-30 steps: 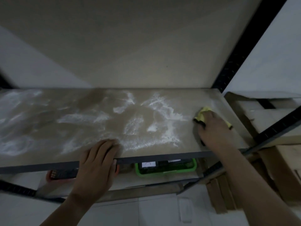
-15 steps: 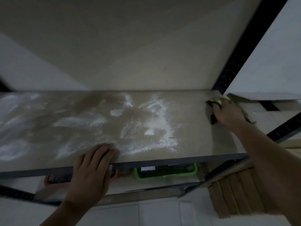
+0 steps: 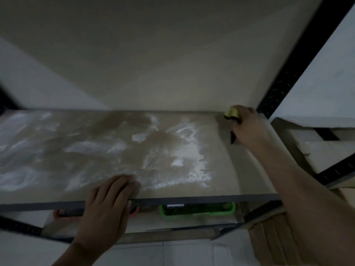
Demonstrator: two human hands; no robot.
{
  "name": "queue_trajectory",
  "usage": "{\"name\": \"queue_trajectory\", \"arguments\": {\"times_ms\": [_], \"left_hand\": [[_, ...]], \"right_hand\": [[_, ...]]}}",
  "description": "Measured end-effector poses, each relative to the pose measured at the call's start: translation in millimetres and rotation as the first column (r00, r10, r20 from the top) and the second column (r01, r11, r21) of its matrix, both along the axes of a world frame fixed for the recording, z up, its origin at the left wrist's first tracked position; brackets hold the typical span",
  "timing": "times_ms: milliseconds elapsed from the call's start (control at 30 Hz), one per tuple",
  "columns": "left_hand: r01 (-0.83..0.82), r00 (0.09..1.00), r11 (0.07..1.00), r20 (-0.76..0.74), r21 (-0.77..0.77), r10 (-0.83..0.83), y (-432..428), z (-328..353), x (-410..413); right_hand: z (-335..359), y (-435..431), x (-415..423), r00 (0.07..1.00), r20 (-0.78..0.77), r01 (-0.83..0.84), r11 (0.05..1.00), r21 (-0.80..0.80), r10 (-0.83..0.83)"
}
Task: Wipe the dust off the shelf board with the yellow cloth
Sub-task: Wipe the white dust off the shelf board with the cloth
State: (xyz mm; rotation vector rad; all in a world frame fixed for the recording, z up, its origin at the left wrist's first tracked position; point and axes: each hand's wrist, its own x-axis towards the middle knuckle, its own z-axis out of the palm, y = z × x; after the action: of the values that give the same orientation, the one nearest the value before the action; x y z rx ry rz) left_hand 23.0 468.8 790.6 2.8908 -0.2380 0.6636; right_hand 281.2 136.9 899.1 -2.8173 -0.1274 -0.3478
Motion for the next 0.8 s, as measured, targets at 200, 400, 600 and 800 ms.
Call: {"name": "queue_trajectory", "arguments": {"times_ms": [200,400,600,800], "left_hand": [[0.005,1.0,1.0,0.01,-0.009,-0.005,1.8,0.7,-0.5],[0.035,0.998,0.999,0.044,0.002,-0.035,-2.6,6.4,1.5],[0.029,0.999,0.999,0.036,-0.024,-0.028,-1.0,5.4,0.5],[0.028,0.999,0.999,0.017,-0.017,-0.028,-0.1,2.6,0.1]], "right_hand": [[-38.7,40.8,-9.8,0.98,-0.176,-0.132,0.962,-0.238,0.091],[-18.0,37.4,35.1,0.981,-0.074,-0.181,0.984,0.007,0.181],[-32.5,90.0,29.8,0.929,-0.153,-0.354,0.929,-0.109,0.336],[2.4,96.4,31.2,0.779,-0.246,-0.484,0.802,0.35,0.577]]}}
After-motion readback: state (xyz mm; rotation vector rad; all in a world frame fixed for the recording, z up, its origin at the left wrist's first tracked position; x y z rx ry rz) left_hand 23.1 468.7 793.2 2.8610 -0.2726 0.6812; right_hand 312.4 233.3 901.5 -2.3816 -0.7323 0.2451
